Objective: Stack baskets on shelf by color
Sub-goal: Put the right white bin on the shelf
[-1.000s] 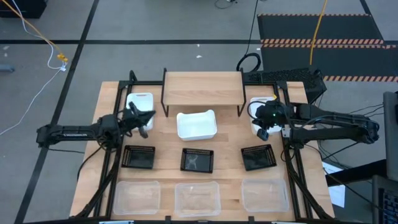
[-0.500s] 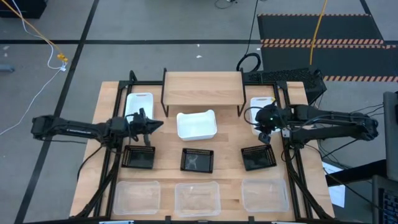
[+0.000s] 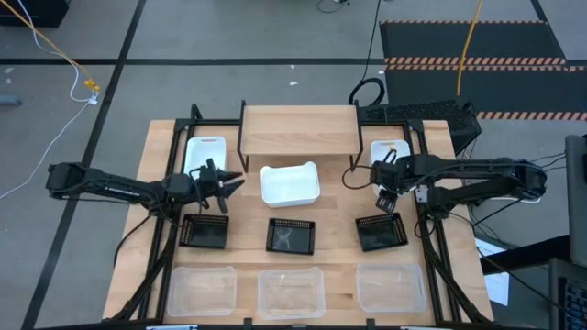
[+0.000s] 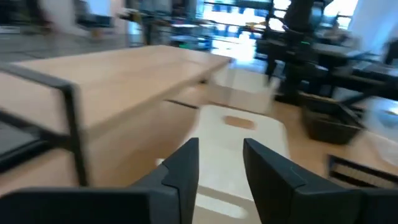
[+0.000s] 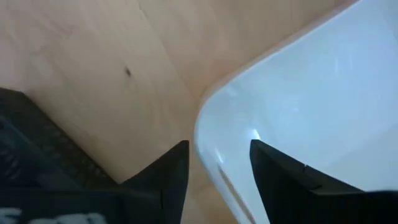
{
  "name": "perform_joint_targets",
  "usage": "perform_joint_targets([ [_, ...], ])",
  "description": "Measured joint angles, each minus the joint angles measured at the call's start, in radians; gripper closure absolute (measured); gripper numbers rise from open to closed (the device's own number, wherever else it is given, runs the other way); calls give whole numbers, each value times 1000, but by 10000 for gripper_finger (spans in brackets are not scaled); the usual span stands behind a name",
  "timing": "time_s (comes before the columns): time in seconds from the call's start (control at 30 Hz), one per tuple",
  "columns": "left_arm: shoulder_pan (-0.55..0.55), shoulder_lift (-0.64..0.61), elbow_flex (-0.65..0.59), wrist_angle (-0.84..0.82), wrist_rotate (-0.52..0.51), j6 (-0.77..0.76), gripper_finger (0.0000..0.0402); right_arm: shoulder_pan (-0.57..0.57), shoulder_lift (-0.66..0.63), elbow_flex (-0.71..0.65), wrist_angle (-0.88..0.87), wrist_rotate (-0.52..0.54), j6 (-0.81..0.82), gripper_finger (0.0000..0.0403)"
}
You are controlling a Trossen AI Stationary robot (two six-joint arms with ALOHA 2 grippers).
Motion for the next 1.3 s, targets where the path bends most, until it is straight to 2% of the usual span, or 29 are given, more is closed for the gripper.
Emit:
perform_joint_targets([
  [0.1,44,-3,18,33,11,13,266,-27,0,0,-2,-47,-6,282],
  [0.27,105,-7,118,-16,100,51,266,-42,-6,0,-19,-80,8,386],
  [0.4,133,-7,230,-189,124,128,266,-42,-32,14,-77,-70,45,390],
  [0.5,152,-6,304,-306,124,198,266,-50,-64,73,-139,-12,49,398],
  [0.63,177,-7,382,-335,123,294,266,-61,-104,208,-174,146,20,400],
  [0.77,196,-7,429,-324,124,375,266,-99,-99,369,-155,334,-77,401],
  [0.83,205,-7,440,-323,123,380,266,-125,-82,440,-114,381,-150,402],
  [0.93,217,-7,441,-322,124,374,266,-164,-40,539,-59,360,-255,402],
  [1.03,234,-7,441,-314,123,407,266,-198,39,656,0,295,-371,402],
  [1.17,271,-7,441,-271,123,500,266,-242,205,833,37,256,-535,402],
  [1.23,293,-7,441,-273,124,517,266,-265,303,920,17,250,-565,402],
  [1.3,314,-7,441,-283,123,505,266,-276,392,979,-33,193,-575,402],
])
